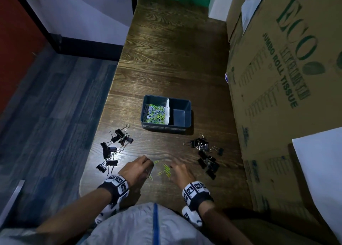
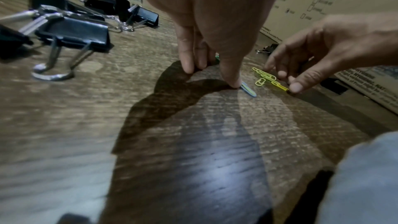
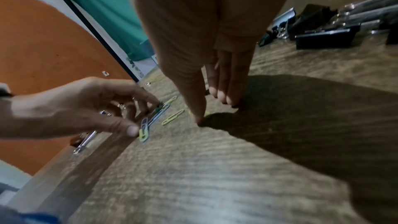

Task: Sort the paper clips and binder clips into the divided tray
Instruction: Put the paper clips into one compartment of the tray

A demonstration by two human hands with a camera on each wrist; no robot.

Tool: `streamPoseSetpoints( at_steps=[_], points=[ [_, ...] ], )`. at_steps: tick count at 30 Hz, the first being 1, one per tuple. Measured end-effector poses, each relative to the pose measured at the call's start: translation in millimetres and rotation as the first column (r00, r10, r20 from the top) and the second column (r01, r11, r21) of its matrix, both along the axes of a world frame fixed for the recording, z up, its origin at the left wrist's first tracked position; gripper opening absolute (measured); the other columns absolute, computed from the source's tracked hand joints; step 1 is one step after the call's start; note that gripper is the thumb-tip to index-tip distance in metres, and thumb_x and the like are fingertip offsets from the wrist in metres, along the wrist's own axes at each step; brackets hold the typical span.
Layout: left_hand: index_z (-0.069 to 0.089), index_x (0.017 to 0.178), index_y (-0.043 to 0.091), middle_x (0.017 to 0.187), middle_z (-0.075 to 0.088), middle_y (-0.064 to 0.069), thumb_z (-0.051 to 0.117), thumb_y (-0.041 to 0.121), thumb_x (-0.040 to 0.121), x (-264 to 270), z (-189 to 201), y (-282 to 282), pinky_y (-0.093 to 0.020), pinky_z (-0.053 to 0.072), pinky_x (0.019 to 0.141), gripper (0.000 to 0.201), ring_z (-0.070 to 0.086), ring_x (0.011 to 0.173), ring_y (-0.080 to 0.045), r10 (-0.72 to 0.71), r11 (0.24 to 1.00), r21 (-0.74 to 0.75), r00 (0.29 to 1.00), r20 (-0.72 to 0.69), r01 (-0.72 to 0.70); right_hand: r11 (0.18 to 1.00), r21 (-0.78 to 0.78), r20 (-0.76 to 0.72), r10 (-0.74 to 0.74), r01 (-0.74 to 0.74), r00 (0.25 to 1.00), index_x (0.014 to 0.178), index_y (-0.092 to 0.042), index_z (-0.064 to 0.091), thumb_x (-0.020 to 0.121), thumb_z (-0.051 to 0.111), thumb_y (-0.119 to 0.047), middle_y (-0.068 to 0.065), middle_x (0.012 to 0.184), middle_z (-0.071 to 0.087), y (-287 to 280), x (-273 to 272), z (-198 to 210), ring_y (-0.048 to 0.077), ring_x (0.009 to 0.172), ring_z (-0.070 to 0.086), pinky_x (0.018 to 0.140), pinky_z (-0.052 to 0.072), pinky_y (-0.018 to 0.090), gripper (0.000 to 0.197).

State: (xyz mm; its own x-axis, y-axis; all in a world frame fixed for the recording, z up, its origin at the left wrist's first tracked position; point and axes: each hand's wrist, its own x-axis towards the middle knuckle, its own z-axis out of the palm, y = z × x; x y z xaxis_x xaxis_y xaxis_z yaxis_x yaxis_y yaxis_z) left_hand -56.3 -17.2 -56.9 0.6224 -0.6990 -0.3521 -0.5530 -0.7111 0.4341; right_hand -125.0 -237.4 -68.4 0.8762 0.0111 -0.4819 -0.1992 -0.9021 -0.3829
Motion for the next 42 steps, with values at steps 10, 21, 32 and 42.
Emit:
streamPoseSetpoints(
  at_steps=[10, 21, 32, 42],
  points=[
    [0.046, 0.134, 0.017, 0.122, 0.049, -0.005, 0.072, 0.04, 0.078, -4.9, -1.9, -25.4, -0.039, 0.051, 0.073, 0.066, 0.052, 0.109, -0.024, 0.12, 0.993, -0.003, 0.992, -0.029, -0.12, 0.998, 0.052, 0.039, -0.044, 0.042, 0.998, 0.114, -0.031, 0.059, 0.078, 0.07, -0.011, -0.003, 0.122, 0.059, 13.8, 2.0, -5.1, 0.022, 0.105, 0.063, 0.085, 0.054, 0.039, 0.043],
    [0.07, 0.089, 0.02, 0.09, 0.062, 0.005, 0.091, 0.029, 0.045, -9.0, -0.6, -39.6, -0.016, 0.045, 0.049, 0.049, 0.062, 0.074, -0.01, -0.102, 0.992, 0.084, 0.986, 0.129, 0.091, 0.996, -0.083, 0.063, 0.041, -0.036, 0.997, 0.11, -0.015, 0.069, 0.089, 0.056, -0.004, 0.006, 0.121, 0.061, 24.1, 5.3, 19.0, 0.033, 0.1, 0.065, 0.08, 0.055, 0.041, 0.027],
    [0.069, 0.094, 0.014, 0.096, 0.066, -0.006, 0.062, 0.021, 0.085, -1.5, 20.6, -39.7, -0.024, 0.047, 0.071, 0.013, 0.063, 0.083, -0.022, 0.079, 0.997, 0.013, 0.996, -0.041, -0.078, 0.981, -0.189, 0.009, -0.043, 0.044, 0.999, 0.109, -0.009, 0.068, 0.091, 0.05, 0.003, 0.017, 0.108, 0.068, 19.0, 11.5, 28.2, 0.035, 0.102, 0.066, 0.085, 0.055, 0.04, 0.027],
    [0.066, 0.083, 0.02, 0.077, 0.062, 0.008, 0.066, 0.005, 0.082, 67.4, 77.5, -43.2, -0.025, 0.052, 0.065, 0.015, 0.059, 0.069, -0.007, 0.25, 0.91, -0.357, 0.966, 0.067, -0.211, 0.954, -0.056, -0.03, -0.295, 0.294, 0.955, 0.083, -0.024, 0.071, 0.084, 0.069, -0.01, -0.002, 0.083, 0.068, 7.0, 9.1, 22.5, 0.017, 0.078, 0.065, 0.073, 0.057, 0.029, 0.014]
  ],
)
